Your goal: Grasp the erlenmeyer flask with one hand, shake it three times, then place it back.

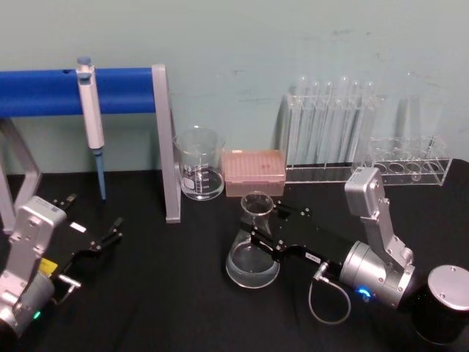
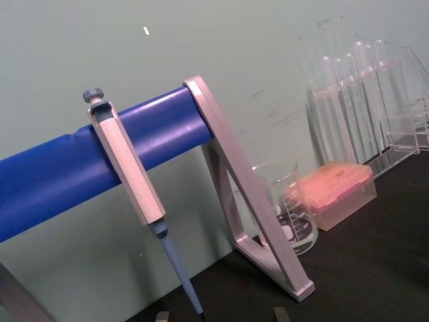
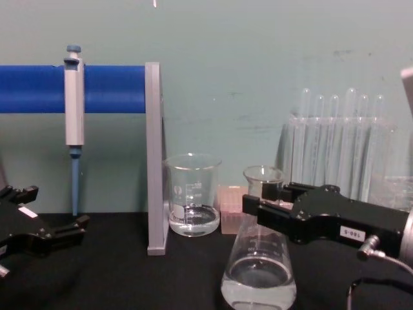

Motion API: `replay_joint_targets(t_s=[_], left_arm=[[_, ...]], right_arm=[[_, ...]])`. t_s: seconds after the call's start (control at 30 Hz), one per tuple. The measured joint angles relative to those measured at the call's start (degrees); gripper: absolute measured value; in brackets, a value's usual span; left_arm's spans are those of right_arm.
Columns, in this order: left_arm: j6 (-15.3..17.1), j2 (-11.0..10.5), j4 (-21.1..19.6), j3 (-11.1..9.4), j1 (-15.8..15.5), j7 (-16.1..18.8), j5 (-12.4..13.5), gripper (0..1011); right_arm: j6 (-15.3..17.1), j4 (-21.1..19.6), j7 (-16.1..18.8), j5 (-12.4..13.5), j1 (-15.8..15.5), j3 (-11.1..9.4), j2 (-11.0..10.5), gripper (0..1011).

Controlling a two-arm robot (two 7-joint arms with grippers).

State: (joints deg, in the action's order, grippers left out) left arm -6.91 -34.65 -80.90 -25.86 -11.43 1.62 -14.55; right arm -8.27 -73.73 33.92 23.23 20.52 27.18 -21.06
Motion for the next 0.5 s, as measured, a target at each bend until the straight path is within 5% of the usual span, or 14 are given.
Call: replay_joint_targets(t_s=[0.5], left_arm=[[0.0,0.0,0.0,0.0,0.0,0.0,0.0,1001]], right_arm=[[1.07,0.62,0.16,-0.64,0.19,0.53,0.2,450]])
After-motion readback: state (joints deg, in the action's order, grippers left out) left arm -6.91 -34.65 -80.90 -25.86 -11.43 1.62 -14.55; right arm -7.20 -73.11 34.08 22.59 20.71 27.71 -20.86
